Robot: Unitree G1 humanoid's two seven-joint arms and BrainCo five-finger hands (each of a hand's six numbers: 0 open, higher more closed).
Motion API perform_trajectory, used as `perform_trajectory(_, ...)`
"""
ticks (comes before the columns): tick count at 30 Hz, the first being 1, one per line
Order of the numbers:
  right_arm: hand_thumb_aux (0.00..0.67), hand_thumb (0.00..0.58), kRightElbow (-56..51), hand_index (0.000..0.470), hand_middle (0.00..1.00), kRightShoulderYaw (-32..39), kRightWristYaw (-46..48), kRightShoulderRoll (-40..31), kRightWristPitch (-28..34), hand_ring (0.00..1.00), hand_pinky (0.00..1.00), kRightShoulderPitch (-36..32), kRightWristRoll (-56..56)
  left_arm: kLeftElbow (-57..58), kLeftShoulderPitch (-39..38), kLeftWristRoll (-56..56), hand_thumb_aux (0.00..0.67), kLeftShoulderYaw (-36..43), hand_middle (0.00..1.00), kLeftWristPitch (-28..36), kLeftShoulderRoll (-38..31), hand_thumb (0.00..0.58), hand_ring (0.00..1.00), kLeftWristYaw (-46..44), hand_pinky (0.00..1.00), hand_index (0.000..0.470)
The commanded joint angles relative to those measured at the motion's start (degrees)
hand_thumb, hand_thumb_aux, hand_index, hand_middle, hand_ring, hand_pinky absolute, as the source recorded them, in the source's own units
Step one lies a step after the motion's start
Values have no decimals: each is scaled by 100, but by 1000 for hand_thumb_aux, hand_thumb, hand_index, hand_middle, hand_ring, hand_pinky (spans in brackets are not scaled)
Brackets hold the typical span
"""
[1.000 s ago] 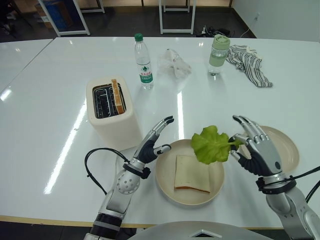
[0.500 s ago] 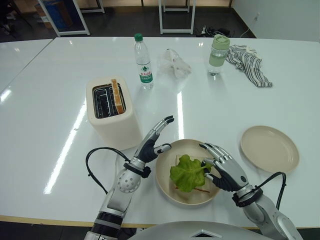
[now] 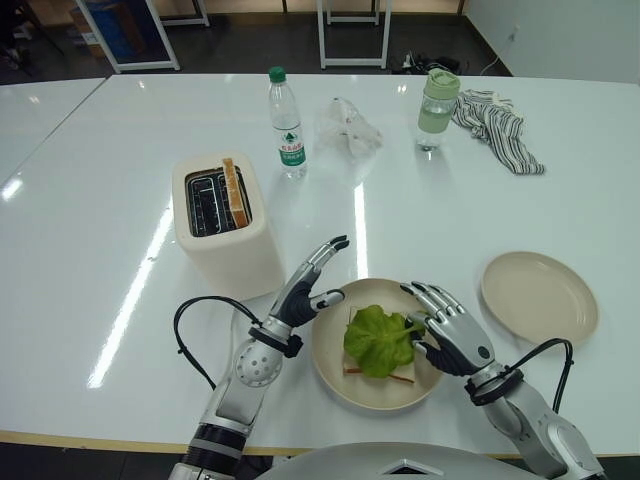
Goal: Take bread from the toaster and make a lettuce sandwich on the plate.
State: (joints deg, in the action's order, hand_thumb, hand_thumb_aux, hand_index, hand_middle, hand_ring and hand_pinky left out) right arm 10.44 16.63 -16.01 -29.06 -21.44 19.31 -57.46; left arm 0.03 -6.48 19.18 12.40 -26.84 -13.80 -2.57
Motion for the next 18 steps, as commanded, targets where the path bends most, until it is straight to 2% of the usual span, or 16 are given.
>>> perform_trajectory(1,670,580,-224,470,0,118,44,-56,106,0,0,-80,-178,56,-2,40,0,4,0,42,-4,0,0,-10,0,0)
perform_trajectory(9,670,580,-289,470,0,256,-23,-31,232,0,0,-122,-283,58,3,33,0,12,0,51,-15,0,0,-18,0,0)
perform_trajectory(11,533,556,-247,374,0,262,-22,-48,266,0,0,-98,-288,56,-6,25,0,10,0,52,-23,0,0,-25,0,0)
perform_trajectory(16,434,508,-147,304,0,172,-29,-118,371,0,0,-15,-292,42,-15,14,0,23,0,57,-17,0,0,-37,0,0)
perform_trajectory(18,431,506,-126,302,0,125,-45,-164,396,0,0,14,-274,39,-14,13,0,26,0,57,-16,0,0,-41,0,0)
